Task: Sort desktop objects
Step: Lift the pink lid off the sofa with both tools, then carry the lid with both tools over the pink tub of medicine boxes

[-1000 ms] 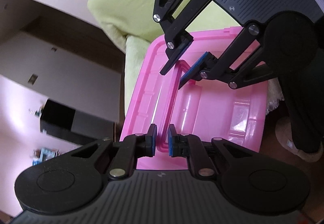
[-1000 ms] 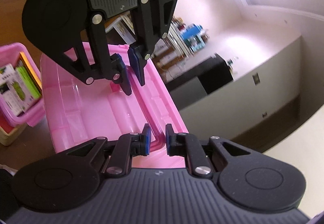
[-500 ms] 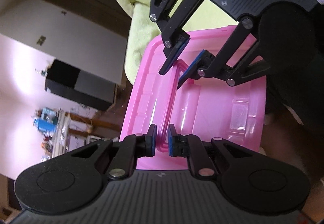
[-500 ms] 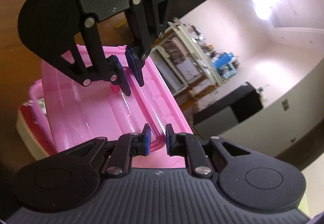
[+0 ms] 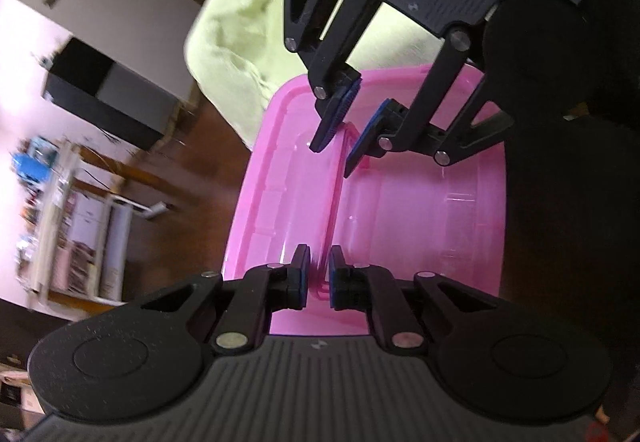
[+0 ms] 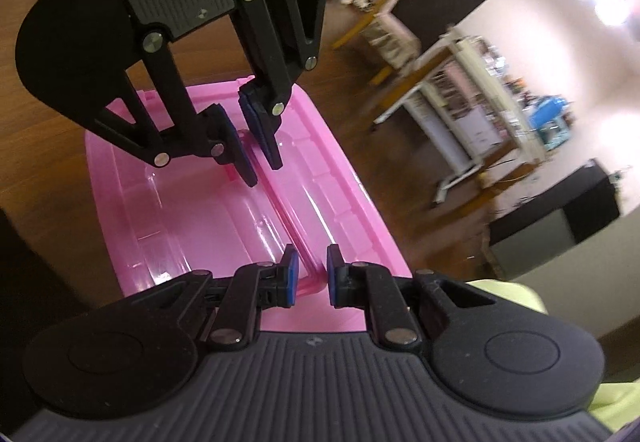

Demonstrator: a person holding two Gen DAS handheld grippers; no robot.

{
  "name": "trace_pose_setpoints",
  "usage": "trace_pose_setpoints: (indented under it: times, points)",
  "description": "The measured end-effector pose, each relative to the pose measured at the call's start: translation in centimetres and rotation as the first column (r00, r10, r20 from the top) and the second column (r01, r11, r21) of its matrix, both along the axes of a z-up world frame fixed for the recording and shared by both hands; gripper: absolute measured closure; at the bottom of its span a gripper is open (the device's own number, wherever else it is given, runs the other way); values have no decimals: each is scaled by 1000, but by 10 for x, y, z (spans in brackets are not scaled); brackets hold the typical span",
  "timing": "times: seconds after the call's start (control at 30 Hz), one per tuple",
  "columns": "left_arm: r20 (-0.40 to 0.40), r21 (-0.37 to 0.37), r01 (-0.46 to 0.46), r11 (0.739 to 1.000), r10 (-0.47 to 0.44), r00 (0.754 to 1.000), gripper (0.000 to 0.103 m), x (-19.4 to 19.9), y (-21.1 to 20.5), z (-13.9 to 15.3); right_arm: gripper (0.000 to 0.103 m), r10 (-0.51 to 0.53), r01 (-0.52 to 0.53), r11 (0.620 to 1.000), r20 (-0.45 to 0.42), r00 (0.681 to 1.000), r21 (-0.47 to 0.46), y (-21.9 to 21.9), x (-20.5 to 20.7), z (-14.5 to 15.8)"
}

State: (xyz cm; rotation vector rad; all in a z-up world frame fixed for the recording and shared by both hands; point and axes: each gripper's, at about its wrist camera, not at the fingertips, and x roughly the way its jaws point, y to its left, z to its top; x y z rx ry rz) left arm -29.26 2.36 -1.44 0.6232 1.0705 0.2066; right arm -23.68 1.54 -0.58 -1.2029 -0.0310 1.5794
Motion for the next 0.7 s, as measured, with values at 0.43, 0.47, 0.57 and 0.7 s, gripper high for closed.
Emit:
trace_pose_setpoints:
  times: [0.43,0.47,0.57,0.7]
  points:
    - [-56,-270,-41,962,27,998,99,-37,37,-48,92,24,-55,963,-118,993,-263,56,4,-44]
    - [-60,-284,-45,958,29,998,99,-39,39,-52,92,23,-57,959,-126,992,-277,62,6,-48]
    - [-71,-320,-56,946,35,997,100,-43,48,-62,92,18,-65,946,-148,989,-319,77,9,-60]
    - [-89,-361,-69,930,40,995,100,-43,55,-71,92,9,-77,926,-180,984,-370,92,15,-74]
